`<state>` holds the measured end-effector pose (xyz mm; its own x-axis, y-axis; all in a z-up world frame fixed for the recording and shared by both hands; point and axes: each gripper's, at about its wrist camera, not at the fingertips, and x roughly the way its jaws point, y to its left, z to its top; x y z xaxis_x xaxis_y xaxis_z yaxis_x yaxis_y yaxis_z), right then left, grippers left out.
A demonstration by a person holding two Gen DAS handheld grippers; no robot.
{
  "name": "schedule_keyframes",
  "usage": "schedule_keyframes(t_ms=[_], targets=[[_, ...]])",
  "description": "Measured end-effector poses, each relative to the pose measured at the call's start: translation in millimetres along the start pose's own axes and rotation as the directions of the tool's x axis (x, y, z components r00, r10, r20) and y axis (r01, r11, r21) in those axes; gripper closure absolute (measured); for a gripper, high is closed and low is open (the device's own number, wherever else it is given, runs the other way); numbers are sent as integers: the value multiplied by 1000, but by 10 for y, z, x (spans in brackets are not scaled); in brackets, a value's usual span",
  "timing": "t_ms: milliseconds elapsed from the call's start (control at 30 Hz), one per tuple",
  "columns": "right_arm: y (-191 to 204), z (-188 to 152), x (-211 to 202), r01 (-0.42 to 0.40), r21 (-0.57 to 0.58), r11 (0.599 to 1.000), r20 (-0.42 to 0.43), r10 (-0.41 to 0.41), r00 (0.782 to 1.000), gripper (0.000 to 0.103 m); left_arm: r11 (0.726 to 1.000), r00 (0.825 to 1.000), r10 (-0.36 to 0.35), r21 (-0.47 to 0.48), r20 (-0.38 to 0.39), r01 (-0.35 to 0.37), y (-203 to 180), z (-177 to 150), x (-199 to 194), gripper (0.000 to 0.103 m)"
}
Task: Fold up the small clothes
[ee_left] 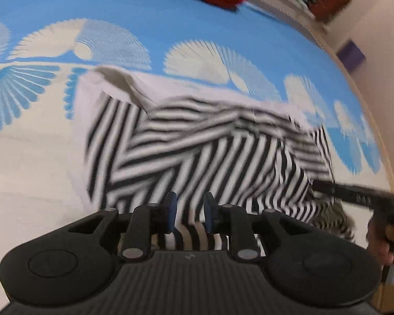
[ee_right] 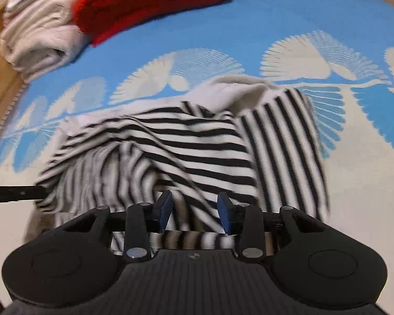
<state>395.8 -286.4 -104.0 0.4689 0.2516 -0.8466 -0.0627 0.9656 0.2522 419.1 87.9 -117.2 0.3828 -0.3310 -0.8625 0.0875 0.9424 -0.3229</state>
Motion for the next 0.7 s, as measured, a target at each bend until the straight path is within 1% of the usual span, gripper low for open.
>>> schedule_keyframes(t_ms=[33, 67, 100, 133, 167, 200, 267, 300, 333, 367, 400, 433, 467, 500, 533, 600, 633, 700], targets=[[-36, -21, 48, 33, 6, 999, -28, -33, 999, 64, 999, 997, 37, 25, -60, -36, -16, -61, 93, 68], [-70, -37, 94, 56, 11, 998, -60, -55, 997, 64, 995, 989, 90, 49, -122, -84, -8, -108, 198, 69], [-97, -50, 128, 59, 14, 998, -78, -58, 995, 64, 991, 982, 122, 81, -142, -111, -3, -157, 250, 69], [-100, -44, 122, 54, 18, 998, -81, -52, 995, 64, 989, 984, 124, 103, -132, -111, -11, -163, 242, 69], [-89, -27, 91, 51, 19, 998, -74, -50, 996, 64, 990, 985, 115, 92, -127, -104, -13, -133, 201, 69], [-74, -4, 52, 41, 21, 999, -53, -40, 998, 64, 993, 990, 97, 74, -104, -90, -6, -106, 136, 69], [-93, 24, -24, 7, 26, 1000, 9, -7, 1000, 64, 998, 999, 52, 35, -14, -52, 40, -37, -39, 69], [-100, 34, -25, 15, 25, 1000, 15, -15, 1000, 64, 998, 998, 59, 13, 15, -60, 75, -19, -93, 69], [-142, 14, -32, 36, 23, 999, 1, -36, 999, 64, 997, 997, 78, -7, 28, -78, 91, 10, -116, 69], [-174, -8, 33, 62, 21, 998, -32, -61, 998, 64, 994, 994, 111, -22, 13, -110, 133, 7, -87, 69], [-197, -34, 86, 75, 23, 997, -59, -73, 996, 64, 988, 988, 149, -27, -29, -150, 164, -1, 3, 72], [-215, -47, 113, 75, 28, 997, -75, -73, 995, 64, 982, 979, 181, -31, -90, -185, 219, -37, 94, 74], [-210, -39, 88, 67, 35, 997, -68, -65, 996, 64, 979, 973, 197, -29, -119, -202, 233, -68, 134, 74], [-199, -27, 33, 58, 37, 998, -53, -56, 997, 64, 978, 972, 203, -21, -115, -207, 224, -69, 112, 74], [-187, 9, -59, 42, 37, 998, -24, -42, 999, 64, 979, 976, 200, -18, -91, -203, 198, -52, 59, 74], [-195, 62, -337, 3, 46, 999, 60, -6, 998, 64, 985, 985, 170, -37, 9, -170, 144, -32, -209, 71], [-211, 82, -484, -15, 57, 998, 106, 9, 994, 64, 987, 986, 156, -53, 61, -153, 128, -38, -358, 69], [-283, 78, -807, -45, 88, 995, 201, 26, 979, 64, 988, 980, 144, -76, 138, -135, 100, -104, -622, 69]])
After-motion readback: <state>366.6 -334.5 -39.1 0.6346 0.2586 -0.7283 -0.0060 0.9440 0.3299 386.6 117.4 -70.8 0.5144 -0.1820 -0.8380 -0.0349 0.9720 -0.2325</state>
